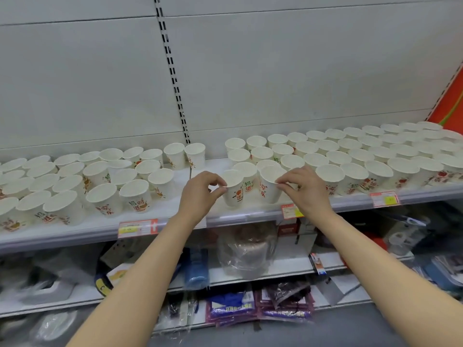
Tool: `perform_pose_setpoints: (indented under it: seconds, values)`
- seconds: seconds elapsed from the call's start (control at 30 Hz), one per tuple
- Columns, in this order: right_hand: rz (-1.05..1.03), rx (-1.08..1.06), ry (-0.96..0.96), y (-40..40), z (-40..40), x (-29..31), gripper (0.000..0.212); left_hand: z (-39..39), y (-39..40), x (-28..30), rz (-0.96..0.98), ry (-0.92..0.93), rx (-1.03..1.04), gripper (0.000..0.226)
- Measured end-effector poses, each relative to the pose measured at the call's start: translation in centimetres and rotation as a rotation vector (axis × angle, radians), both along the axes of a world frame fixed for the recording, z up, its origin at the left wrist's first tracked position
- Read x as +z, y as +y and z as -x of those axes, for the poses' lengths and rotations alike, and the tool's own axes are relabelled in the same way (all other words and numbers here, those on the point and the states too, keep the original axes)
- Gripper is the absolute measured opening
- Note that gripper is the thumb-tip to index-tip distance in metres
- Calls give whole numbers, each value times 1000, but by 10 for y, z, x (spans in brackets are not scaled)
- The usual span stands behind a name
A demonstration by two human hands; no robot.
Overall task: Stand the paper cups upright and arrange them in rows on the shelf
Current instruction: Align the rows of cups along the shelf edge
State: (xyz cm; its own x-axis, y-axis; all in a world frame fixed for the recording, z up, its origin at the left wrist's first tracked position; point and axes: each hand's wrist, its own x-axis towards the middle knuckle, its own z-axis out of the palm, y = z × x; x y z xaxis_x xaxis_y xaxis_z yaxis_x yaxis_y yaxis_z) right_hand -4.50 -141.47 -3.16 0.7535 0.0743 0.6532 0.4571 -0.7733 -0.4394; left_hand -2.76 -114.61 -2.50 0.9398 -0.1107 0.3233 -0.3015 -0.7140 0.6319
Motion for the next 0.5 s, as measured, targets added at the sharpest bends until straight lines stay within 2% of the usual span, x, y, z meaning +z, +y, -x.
perform_pose_setpoints:
  seconds: [0.33, 0.5]
  values:
    - [257, 86, -30, -25, -17, -18, 4, -8, -7, -5, -115, 73, -45, 7]
    - [271, 73, -46, -28, -23, -19, 11, -13, -10, -5, -99, 41, -42, 8]
